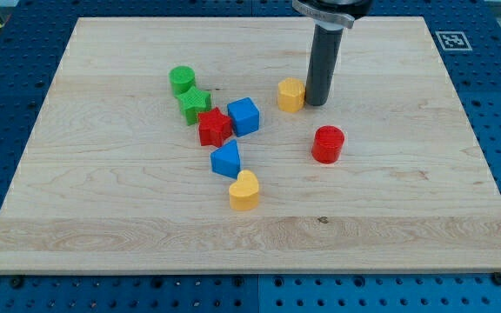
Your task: Push yellow hexagon to the blue triangle
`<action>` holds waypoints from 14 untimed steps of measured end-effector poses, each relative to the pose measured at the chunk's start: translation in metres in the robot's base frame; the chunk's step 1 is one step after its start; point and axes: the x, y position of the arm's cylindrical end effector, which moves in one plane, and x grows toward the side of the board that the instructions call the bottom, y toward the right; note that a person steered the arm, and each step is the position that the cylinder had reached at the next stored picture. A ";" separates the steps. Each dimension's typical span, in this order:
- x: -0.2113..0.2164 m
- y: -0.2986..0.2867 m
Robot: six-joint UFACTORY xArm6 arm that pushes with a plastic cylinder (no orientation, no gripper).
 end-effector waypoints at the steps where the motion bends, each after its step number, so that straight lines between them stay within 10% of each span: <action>1: -0.007 0.015; 9: -0.038 -0.029; 14: 0.066 -0.032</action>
